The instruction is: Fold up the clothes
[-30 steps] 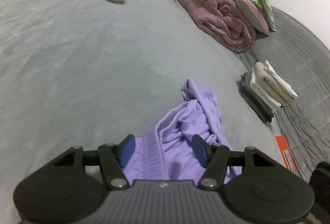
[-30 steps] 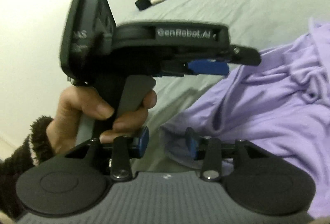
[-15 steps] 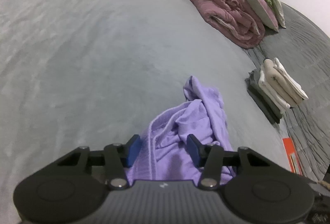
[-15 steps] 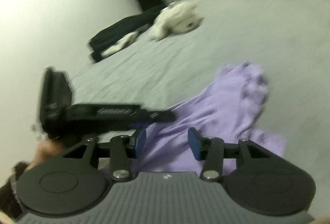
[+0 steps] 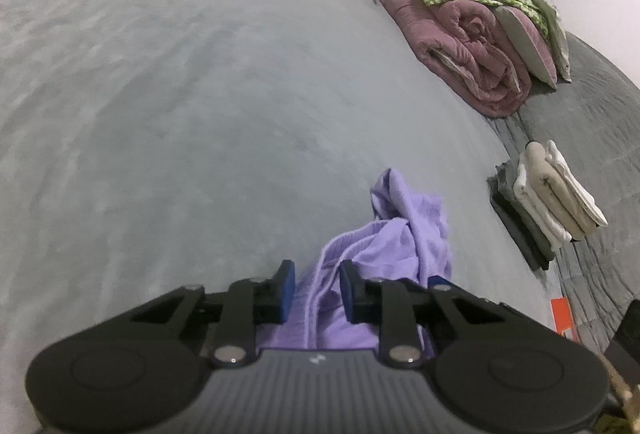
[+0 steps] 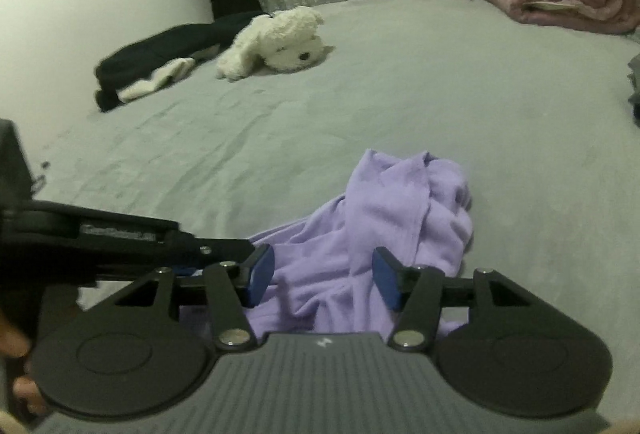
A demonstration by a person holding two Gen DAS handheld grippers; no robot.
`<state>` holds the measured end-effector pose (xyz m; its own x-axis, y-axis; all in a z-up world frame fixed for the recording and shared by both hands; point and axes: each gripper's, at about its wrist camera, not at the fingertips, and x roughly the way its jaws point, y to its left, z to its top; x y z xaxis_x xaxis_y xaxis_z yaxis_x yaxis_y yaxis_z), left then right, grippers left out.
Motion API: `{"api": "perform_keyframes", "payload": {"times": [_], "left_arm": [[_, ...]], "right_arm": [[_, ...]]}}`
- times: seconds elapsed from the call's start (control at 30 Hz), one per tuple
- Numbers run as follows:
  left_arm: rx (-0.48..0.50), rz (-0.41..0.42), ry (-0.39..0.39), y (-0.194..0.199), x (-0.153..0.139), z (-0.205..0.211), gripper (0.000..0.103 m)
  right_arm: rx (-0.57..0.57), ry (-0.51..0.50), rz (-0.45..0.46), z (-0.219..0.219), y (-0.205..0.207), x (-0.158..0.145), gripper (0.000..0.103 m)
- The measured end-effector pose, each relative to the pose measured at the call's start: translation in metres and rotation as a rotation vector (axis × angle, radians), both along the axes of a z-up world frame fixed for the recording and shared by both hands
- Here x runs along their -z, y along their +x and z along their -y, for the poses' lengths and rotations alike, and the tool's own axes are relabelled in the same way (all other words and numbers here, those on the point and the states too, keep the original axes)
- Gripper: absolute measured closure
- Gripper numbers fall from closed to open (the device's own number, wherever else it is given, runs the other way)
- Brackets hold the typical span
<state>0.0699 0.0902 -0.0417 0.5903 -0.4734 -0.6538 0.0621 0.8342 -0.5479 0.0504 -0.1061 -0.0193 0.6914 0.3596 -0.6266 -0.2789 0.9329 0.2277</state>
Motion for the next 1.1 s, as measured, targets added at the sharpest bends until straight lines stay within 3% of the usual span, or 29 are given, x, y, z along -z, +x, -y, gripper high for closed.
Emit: {"api": "perform_keyframes", "payload": {"times": [0.1,0.37,0.67,0.77,0.9,0.97,1.1], "left_arm": [[0.020,0.017,0.010,0.001,-0.003,0.004,0.065],[0.064,0.041,0.057,0.006,-0.006,0.014,0.063],[0.081,0.037,0.122,0.014,0.000,0.022,0.065],[0.084,0.046,0.143,0.013,0.001,0.024,0.070],[0.081,0.049,0.167,0.013,0.003,0.027,0.092],[0.073,0.052,0.169,0.012,0.003,0.028,0.095],[0.027,0.080,0.180,0.010,-0.003,0.024,0.097]], "right_arm": [[-0.006,-0.045,0.011,-0.005,0.002,0.003,0.041],[-0.034,-0.253,0.082,-0.017,0.003,0.017,0.040],[0.015,-0.199,0.054,0.009,0.012,0.018,0.046],[0.020,-0.170,0.042,0.012,0.015,0.017,0.046],[0.007,-0.171,0.055,0.006,0.017,0.020,0.046],[0.000,-0.168,0.057,0.004,0.020,0.022,0.067],[0.025,-0.136,0.068,0.008,0.022,0.021,0.083]]}}
